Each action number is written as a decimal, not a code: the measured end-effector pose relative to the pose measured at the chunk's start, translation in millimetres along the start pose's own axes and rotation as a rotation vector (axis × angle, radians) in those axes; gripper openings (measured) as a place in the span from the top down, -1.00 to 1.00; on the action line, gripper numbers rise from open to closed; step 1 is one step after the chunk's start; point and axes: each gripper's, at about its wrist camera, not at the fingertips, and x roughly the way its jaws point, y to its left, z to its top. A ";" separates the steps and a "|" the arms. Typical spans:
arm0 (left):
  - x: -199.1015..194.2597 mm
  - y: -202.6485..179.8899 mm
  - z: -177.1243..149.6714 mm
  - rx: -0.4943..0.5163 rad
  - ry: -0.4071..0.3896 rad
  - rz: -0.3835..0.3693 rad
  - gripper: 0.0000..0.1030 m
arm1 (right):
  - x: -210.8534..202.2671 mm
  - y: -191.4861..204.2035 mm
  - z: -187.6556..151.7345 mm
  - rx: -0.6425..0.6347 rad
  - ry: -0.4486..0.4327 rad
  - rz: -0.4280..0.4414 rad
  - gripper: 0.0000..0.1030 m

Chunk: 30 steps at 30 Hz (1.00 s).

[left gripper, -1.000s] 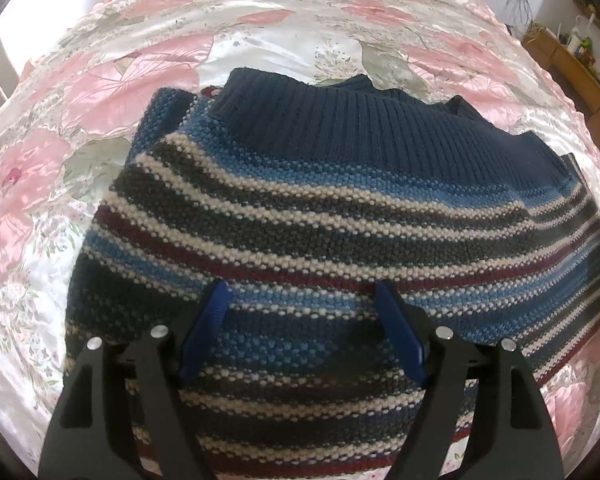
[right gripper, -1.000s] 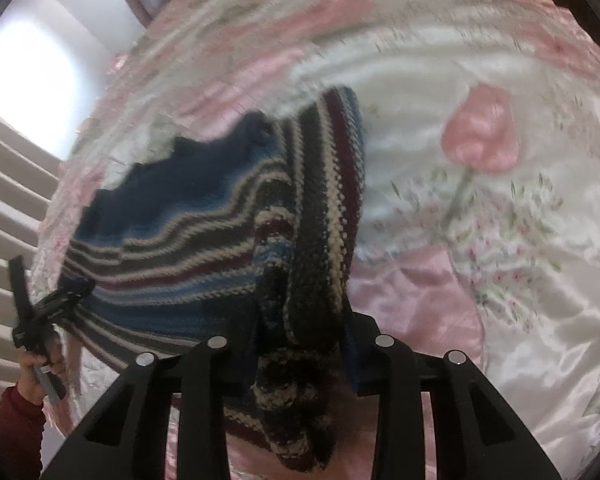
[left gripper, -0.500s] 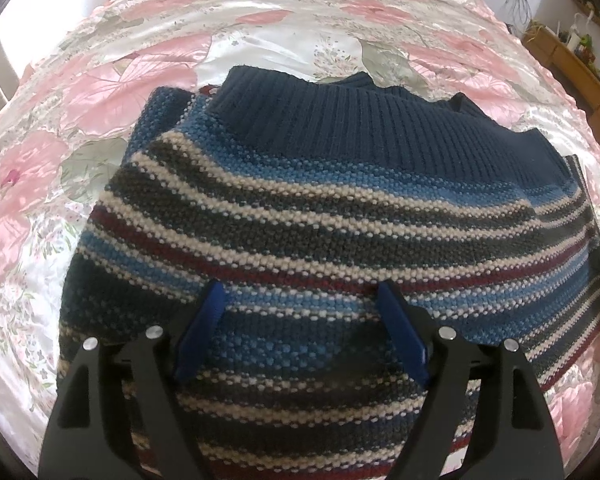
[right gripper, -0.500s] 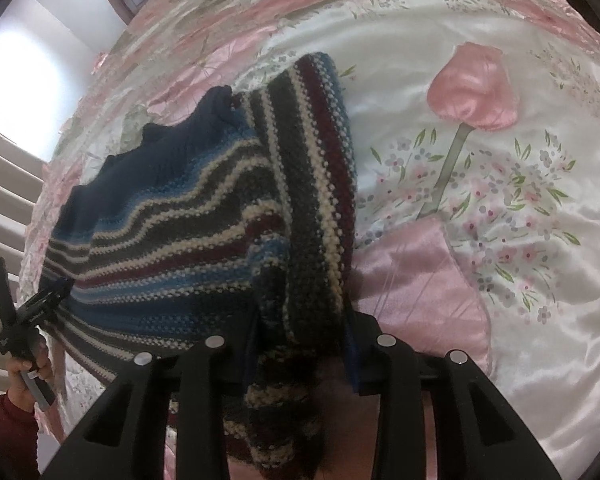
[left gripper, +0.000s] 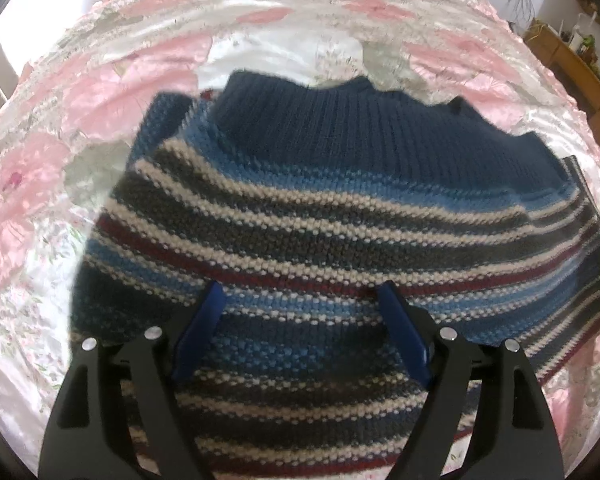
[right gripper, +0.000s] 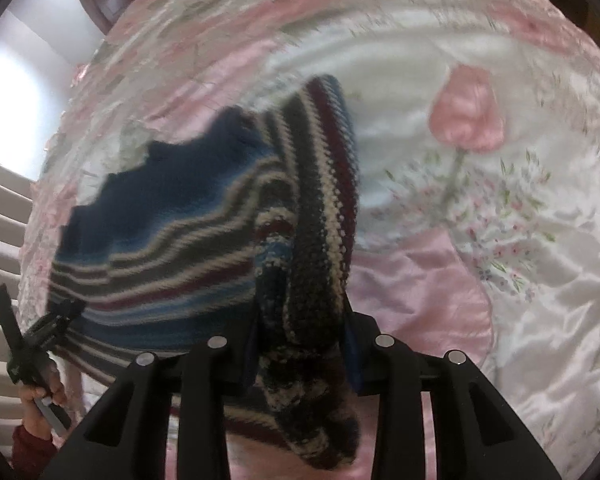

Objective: Fold small clothes

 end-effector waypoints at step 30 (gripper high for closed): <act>-36.6 56.7 -8.4 -0.053 -0.063 -0.077 -0.54 | 66.6 235.2 -24.8 -0.406 0.102 -0.002 -0.03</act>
